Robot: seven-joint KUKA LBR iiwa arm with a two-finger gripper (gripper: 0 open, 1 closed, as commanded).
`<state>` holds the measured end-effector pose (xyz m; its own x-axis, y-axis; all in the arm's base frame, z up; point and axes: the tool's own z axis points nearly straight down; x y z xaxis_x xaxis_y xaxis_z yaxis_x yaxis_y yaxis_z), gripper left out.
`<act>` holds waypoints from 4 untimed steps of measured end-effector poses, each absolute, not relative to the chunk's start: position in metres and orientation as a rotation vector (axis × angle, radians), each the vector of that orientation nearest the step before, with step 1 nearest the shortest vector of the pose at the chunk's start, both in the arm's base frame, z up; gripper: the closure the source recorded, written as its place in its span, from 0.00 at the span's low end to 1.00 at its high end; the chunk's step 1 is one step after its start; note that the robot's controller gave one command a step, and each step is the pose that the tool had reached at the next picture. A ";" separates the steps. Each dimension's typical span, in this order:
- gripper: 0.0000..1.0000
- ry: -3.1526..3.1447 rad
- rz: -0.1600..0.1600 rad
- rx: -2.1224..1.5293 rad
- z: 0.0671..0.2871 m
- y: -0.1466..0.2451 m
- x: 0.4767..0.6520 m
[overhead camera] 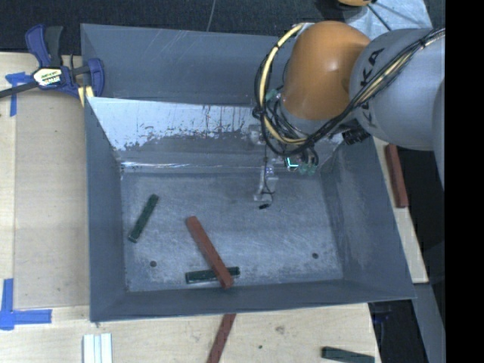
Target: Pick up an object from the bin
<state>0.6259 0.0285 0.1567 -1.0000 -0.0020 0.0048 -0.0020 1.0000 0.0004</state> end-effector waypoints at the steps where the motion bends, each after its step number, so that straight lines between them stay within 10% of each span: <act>1: 0.00 -3.145 0.000 0.003 0.162 0.028 0.628; 3: 0.00 -3.127 0.000 0.343 0.090 0.079 0.608; 4: 1.00 -3.115 -0.002 0.436 0.071 0.120 0.540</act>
Offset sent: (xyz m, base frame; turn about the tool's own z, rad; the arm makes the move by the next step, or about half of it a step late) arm -0.0196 0.0377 -0.0867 -0.3761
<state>0.5404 0.1204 0.0706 -0.9616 -0.2744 -0.0043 -0.2744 0.9616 0.0008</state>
